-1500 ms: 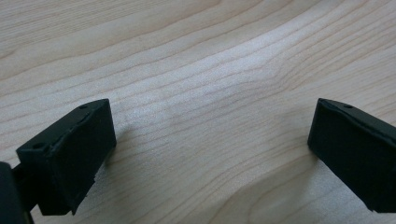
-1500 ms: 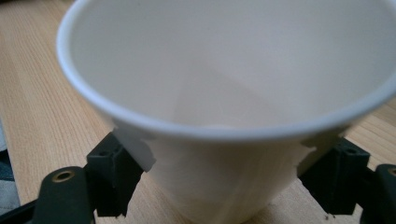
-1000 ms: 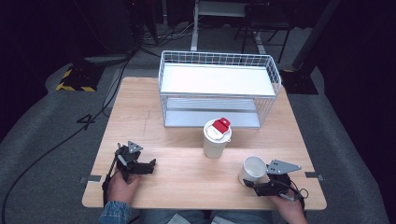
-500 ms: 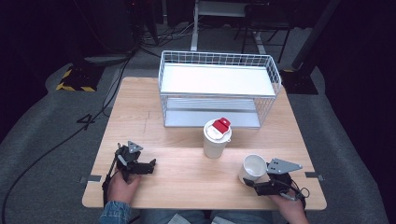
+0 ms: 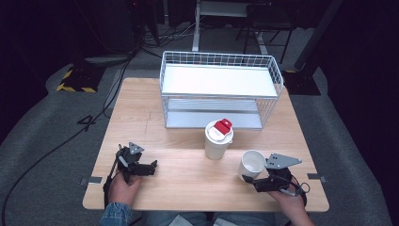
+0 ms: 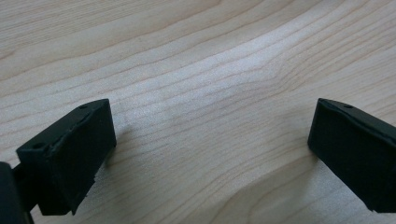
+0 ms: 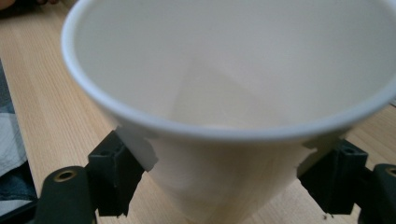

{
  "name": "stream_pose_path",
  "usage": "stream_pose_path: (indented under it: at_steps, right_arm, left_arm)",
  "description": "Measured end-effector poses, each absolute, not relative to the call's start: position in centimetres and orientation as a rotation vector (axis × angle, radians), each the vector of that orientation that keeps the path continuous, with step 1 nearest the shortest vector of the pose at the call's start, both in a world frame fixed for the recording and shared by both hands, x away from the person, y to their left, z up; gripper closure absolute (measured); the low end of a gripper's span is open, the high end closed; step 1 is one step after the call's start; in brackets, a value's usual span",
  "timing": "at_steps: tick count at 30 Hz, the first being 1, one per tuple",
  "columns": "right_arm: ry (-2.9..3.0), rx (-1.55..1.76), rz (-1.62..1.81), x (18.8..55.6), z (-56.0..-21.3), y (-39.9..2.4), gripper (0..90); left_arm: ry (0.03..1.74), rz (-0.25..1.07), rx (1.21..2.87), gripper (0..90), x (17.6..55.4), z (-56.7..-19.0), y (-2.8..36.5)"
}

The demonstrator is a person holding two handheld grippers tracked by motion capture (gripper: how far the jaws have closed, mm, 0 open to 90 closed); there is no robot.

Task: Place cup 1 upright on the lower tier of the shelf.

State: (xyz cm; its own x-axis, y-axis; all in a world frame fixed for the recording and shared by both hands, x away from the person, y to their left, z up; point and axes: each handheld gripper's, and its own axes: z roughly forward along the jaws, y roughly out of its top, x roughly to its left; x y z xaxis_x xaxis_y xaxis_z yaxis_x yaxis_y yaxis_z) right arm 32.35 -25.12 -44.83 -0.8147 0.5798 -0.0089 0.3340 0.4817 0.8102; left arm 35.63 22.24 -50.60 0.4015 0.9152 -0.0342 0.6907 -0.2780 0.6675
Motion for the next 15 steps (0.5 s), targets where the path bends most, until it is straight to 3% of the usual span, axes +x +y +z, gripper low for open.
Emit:
stream_pose_path:
  at_steps: [15]
  right_arm:
    - [2.416, 0.814, 1.239, 34.0, -42.3, -24.7, 23.3]
  left_arm:
    - [1.368, 0.489, 2.056, 1.4, 35.8, -50.6, 22.1]
